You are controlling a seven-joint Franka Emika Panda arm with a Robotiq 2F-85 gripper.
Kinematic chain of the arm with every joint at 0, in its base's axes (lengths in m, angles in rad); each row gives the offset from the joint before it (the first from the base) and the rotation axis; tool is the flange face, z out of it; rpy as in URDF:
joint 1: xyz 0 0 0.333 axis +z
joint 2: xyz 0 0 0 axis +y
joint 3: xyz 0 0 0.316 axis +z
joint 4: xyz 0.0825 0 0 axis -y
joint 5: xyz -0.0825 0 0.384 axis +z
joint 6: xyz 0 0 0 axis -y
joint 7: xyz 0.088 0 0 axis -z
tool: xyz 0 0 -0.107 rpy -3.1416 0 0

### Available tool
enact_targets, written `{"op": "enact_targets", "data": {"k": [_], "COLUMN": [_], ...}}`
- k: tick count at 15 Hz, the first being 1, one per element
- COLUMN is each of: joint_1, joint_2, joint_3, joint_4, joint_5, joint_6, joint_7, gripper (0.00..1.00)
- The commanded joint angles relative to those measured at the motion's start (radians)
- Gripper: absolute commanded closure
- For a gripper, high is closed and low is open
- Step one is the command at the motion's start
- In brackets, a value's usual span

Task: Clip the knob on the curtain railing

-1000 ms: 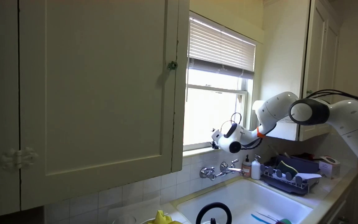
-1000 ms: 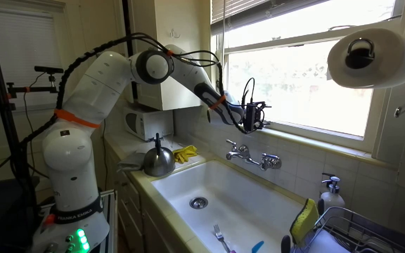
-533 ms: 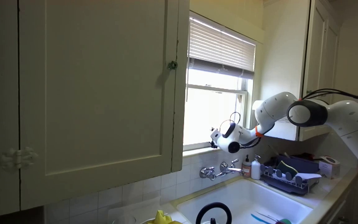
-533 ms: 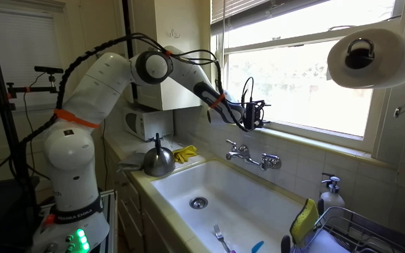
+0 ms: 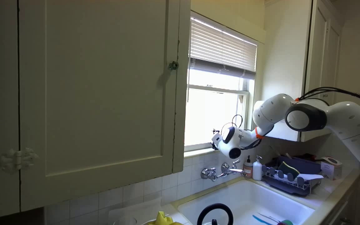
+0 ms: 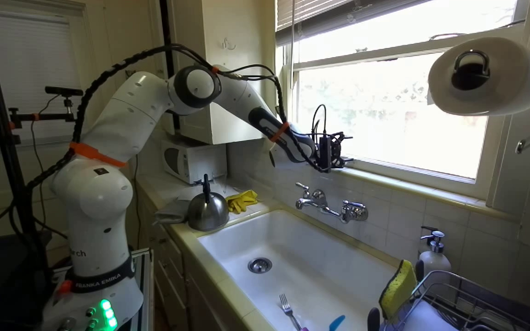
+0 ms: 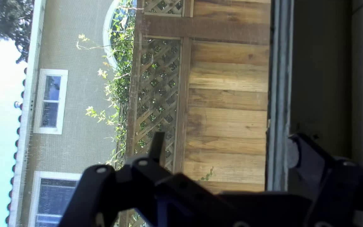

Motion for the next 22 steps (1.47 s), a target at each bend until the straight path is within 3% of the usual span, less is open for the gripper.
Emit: {"op": "enact_targets", "data": {"k": [1, 5, 9, 17, 18, 19, 22], "joint_1": [0.13, 0.218, 0.263, 0.233, 0.039, 0.007, -0.152], "joint_2": [-0.095, -0.094, -0.09, -0.063, -0.14, -0.14, -0.158], "joint_3": [-0.133, -0.233, -0.286, -0.291, -0.041, -0.003, 0.194], "joint_4": [-0.078, -0.109, -0.134, -0.083, -0.09, -0.086, -0.095], "joint_5": [-0.028, -0.028, -0.028, 0.007, -0.044, -0.045, -0.038], "joint_6": [-0.1, -0.11, -0.122, -0.098, -0.168, -0.177, -0.21], "joint_7": [0.053, 0.081, 0.084, 0.073, -0.038, -0.043, -0.084], "gripper": [0.0, 0.0, 0.0, 0.0, 0.0, 0.0, 0.0]}}
